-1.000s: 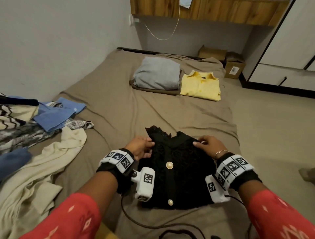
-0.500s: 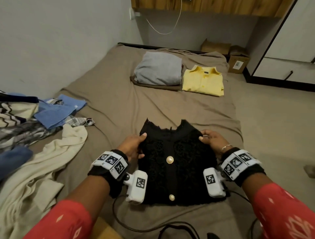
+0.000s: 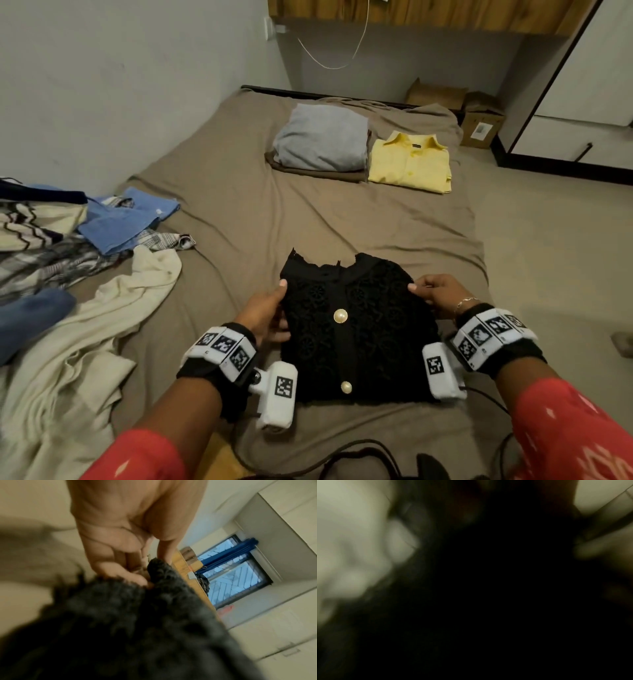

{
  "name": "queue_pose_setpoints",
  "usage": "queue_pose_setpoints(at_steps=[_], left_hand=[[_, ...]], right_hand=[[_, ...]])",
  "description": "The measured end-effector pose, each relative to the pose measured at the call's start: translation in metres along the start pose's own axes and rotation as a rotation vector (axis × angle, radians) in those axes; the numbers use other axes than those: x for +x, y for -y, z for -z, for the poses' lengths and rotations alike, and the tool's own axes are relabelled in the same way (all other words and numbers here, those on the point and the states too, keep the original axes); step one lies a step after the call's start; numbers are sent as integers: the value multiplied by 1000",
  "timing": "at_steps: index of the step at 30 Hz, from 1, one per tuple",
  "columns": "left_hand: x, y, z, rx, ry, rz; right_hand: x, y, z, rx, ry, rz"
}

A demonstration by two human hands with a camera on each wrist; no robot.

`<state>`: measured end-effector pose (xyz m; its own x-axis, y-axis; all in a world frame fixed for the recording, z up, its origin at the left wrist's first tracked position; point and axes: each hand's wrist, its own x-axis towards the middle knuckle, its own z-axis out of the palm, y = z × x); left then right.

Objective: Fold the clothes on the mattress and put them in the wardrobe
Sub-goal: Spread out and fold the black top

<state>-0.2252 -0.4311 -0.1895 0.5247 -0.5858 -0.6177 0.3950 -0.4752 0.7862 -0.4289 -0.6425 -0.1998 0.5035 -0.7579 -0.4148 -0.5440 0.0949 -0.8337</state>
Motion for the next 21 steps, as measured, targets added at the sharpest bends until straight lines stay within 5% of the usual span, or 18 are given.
queue_pose_setpoints(at_steps=[5,10,21], left_hand=[[-16,24,14,55,111,190],[-31,36,8,147,102,166],[-56,34,-6,178,88,139]], right_hand=[[-52,-25,14,122,-135,25],[-92,-59,-7,147,-119,22],[-90,-68,-16,155,-242,79]])
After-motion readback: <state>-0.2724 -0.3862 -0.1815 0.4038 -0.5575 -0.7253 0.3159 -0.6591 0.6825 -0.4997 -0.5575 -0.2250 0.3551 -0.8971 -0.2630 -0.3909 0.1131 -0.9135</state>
